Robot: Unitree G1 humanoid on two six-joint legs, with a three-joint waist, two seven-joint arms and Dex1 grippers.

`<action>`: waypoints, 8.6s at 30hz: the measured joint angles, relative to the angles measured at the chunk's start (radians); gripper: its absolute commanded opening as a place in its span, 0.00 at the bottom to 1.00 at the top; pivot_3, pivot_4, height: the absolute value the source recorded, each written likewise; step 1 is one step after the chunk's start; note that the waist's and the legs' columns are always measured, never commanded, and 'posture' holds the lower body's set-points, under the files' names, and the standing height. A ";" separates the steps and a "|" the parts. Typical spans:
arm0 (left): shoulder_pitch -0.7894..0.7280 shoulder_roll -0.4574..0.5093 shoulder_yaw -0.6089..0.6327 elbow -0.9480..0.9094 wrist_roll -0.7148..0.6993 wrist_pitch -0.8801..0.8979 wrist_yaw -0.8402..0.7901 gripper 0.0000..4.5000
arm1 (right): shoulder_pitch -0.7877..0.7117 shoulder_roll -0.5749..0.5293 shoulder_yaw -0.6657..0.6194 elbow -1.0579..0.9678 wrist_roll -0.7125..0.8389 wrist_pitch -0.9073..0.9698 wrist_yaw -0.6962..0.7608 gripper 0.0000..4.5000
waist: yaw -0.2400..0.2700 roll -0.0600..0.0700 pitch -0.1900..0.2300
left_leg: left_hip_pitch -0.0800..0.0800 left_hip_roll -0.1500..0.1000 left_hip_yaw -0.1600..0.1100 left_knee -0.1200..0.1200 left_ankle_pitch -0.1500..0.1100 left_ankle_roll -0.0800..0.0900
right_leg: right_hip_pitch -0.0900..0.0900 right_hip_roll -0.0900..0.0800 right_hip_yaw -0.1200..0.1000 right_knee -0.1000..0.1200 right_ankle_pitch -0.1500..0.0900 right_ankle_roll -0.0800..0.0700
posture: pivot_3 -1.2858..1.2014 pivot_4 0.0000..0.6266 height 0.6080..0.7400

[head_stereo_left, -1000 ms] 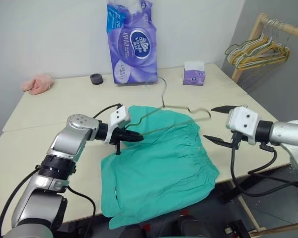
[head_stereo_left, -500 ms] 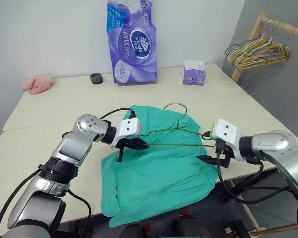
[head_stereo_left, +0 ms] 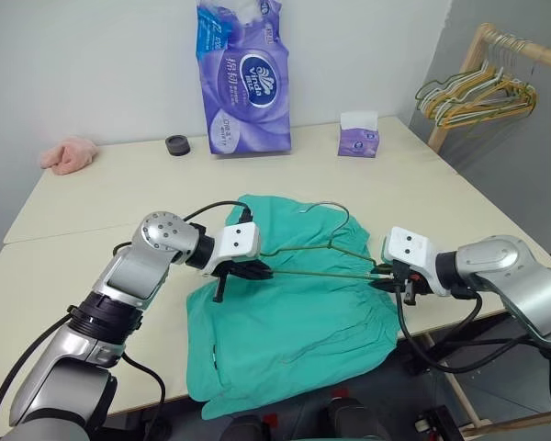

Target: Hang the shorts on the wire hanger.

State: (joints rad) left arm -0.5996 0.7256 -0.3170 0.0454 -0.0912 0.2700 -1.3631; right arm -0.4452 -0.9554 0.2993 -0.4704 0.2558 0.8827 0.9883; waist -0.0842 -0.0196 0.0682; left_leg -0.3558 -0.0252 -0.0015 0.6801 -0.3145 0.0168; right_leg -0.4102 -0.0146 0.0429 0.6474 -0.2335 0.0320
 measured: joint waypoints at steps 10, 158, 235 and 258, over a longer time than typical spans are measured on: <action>0.011 0.008 0.001 0.000 0.009 -0.019 -0.012 0.00 | 0.000 -0.004 0.018 -0.039 0.015 0.046 0.018 0.00 | -0.001 0.000 0.001 | 0.000 0.000 0.000 0.000 0.000 0.000 | 0.000 0.000 0.000 0.000 0.000 0.000 | 0.46 0.09 1.00; -0.028 -0.146 0.230 0.200 -0.140 -0.095 0.272 0.82 | 0.136 0.102 -0.162 0.308 0.073 -0.043 -0.073 0.00 | 0.005 -0.001 -0.001 | 0.003 0.000 0.000 0.000 -0.001 0.001 | 0.003 -0.001 0.000 0.001 0.001 0.001 | 0.47 0.02 1.00; -0.132 -0.116 0.048 0.393 -0.020 -0.261 -0.118 0.00 | 0.636 0.292 -0.571 -0.193 0.199 0.022 -0.189 0.99 | -0.002 -0.003 -0.004 | -0.001 -0.001 0.001 0.002 0.000 0.001 | -0.001 -0.001 0.001 0.004 0.001 0.001 | 0.46 0.07 1.00; -0.119 -0.106 0.049 0.386 -0.023 -0.258 -0.089 0.00 | 0.551 0.446 -0.410 -0.108 0.279 0.137 -0.439 0.57 | 0.027 -0.014 -0.011 | -0.003 -0.001 -0.005 0.003 -0.001 0.000 | -0.001 -0.001 -0.004 0.003 0.001 0.000 | 0.47 0.07 1.00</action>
State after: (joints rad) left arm -0.7186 0.6196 -0.2677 0.4319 -0.1139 0.0118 -1.4519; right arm 0.1061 -0.5099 -0.1102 -0.5787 0.5343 1.0198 0.5497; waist -0.0569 -0.0339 0.0573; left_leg -0.3591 -0.0259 -0.0068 0.6828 -0.3152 0.0169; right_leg -0.4110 -0.0154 0.0385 0.6499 -0.2326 0.0317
